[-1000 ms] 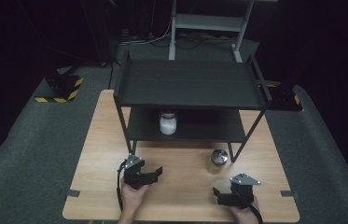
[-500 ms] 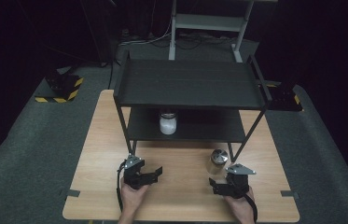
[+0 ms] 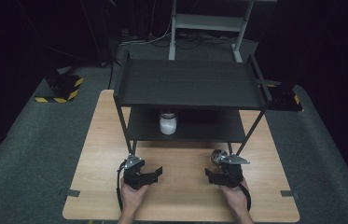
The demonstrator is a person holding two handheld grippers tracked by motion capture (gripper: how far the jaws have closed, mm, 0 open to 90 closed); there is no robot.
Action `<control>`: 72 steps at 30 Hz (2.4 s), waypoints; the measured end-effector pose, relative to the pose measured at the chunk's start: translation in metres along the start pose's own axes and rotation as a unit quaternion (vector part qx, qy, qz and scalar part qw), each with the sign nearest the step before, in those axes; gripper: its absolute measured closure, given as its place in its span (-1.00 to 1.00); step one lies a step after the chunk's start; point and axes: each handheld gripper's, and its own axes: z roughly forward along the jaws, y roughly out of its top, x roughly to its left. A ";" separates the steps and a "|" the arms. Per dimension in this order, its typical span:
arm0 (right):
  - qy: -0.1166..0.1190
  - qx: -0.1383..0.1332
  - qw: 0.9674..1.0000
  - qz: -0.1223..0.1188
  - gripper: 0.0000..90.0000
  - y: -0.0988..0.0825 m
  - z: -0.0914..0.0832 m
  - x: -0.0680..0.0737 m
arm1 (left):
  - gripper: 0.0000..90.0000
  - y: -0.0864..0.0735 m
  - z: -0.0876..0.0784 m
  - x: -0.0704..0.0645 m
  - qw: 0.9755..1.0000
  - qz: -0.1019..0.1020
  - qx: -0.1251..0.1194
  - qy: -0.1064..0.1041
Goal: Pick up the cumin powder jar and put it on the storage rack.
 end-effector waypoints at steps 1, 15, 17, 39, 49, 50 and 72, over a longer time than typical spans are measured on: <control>0.000 0.000 1.000 0.002 -0.69 0.001 0.001 0.000 | -0.81 0.000 0.000 0.000 1.000 0.000 0.000 0.000; -0.001 -0.003 1.000 -0.004 -0.45 0.003 0.011 -0.003 | -0.81 0.000 0.000 0.000 1.000 0.001 0.001 0.000; -0.001 -0.002 1.000 -0.006 -0.38 0.003 0.012 -0.004 | -0.81 0.000 0.000 0.000 1.000 0.001 0.001 0.000; 0.007 -0.009 1.000 -0.018 -0.30 -0.001 0.007 -0.004 | -0.81 0.000 0.000 0.000 1.000 0.000 0.001 0.000; 0.029 -0.015 0.998 -0.051 -0.30 0.008 -0.015 -0.002 | -0.81 0.001 0.000 0.000 1.000 0.001 0.003 0.000; 0.034 -0.015 0.998 -0.051 -0.30 0.009 -0.017 -0.002 | -0.81 0.001 0.000 0.000 1.000 0.001 0.003 0.000; 0.110 -0.034 0.986 -0.121 -0.30 0.071 -0.085 0.000 | -0.81 0.000 0.000 0.000 1.000 -0.001 0.002 -0.002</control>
